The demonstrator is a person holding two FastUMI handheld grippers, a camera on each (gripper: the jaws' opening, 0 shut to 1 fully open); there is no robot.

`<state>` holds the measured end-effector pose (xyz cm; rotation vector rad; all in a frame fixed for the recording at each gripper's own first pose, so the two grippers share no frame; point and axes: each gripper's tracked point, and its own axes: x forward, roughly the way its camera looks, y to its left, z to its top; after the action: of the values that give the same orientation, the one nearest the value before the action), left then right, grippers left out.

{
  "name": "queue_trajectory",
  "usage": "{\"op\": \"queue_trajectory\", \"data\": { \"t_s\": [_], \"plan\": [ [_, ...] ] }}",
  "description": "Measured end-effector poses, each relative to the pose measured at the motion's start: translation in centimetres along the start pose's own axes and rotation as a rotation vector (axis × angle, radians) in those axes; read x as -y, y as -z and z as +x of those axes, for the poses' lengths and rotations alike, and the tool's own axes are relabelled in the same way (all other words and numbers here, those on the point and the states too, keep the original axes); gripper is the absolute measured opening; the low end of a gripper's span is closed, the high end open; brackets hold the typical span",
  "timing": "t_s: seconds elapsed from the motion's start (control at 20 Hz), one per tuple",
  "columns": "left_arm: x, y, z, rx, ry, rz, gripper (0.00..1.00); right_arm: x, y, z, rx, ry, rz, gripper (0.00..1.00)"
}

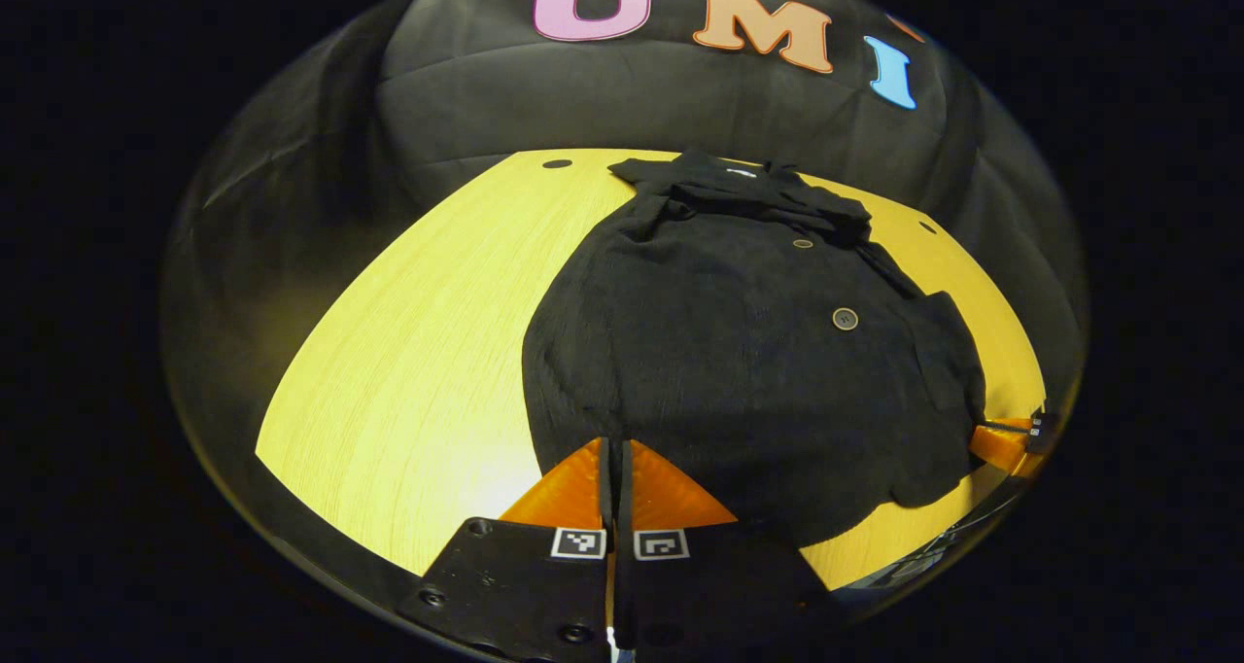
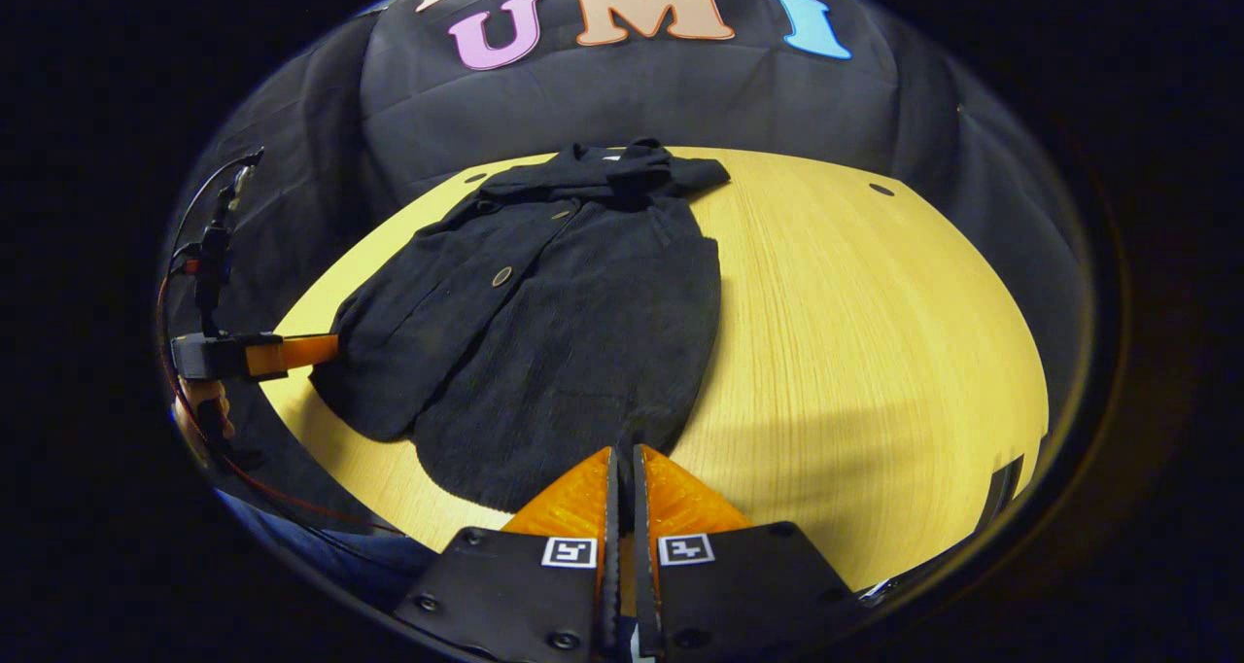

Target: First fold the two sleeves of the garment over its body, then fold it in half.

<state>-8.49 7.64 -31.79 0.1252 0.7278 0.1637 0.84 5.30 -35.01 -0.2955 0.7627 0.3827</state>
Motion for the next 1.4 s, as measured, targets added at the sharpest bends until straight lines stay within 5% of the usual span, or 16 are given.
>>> {"op": "queue_trajectory", "data": {
  "t_s": [0.45,0.85,1.4],
  "plan": [
    [1.6,-8.5,-1.2,0.133,0.081,-0.068,0.00,1.4,-9.3,-1.9,0.170,0.027,0.099,0.09],
    [5.3,-22.0,-2.6,0.362,0.180,-0.060,0.00,1.1,-19.9,-2.8,0.332,0.000,-0.002,0.09],
    [6.3,-35.4,3.4,0.517,0.221,-0.118,0.00,2.8,-35.0,0.9,0.471,0.019,-0.018,0.09]
  ]
}}
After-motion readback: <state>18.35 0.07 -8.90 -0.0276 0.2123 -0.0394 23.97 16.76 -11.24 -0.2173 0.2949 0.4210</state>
